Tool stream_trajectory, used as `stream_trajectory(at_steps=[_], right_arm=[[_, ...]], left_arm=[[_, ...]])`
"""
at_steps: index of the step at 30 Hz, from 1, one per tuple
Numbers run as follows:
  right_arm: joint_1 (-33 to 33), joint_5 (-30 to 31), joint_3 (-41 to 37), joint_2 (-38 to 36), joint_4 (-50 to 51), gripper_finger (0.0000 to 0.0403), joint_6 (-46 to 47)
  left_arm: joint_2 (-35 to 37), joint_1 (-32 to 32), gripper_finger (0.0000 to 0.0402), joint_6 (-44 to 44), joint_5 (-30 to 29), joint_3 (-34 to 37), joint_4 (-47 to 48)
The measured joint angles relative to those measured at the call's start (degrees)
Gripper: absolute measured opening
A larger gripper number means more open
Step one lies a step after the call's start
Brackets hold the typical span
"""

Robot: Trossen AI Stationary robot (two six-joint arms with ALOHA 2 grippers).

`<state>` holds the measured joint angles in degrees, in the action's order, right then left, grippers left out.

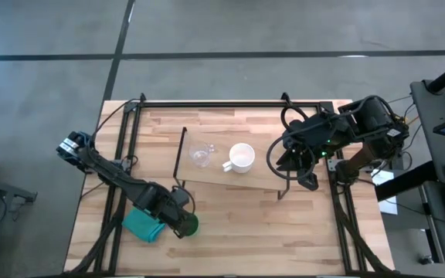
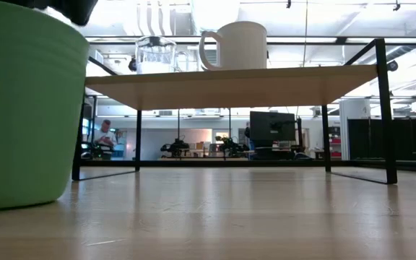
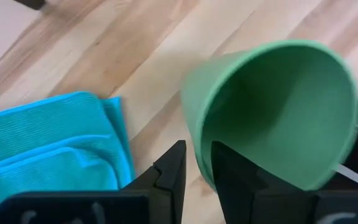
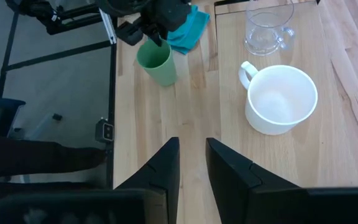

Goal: Stack small to large cups/mugs on shelf
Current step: Move the green cup to the bottom middle of the table

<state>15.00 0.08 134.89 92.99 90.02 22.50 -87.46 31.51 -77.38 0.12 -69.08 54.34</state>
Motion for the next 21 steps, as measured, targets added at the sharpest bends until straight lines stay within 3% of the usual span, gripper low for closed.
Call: stream_trajectory(at_steps=[6, 11, 15, 21], right_arm=[[0.00, 0.00, 0.00, 0.00, -0.02, 0.0073, 0.00], [0.00, 0.01, 0.00, 0.00, -0.19, 0.0073, 0.00], [0.00, 0.00, 0.00, 0.00, -0.26, 0.0073, 0.00], [0.01, 0.01, 0.00, 0.00, -0.28, 0.0073, 0.39]], left_arm=[[-0.04, -0.07, 0.0054, 0.02, 0.00, 1.42, 0.16], [0.76, -0.61, 0.0007, 1.07, 0.17, -1.20, 0.34], [1.57, -2.62, 0.0003, 3.02, 0.15, -6.29, 0.37], [1.43, -7.67, 0.0001, 14.14, -2.23, -19.41, 4.65]])
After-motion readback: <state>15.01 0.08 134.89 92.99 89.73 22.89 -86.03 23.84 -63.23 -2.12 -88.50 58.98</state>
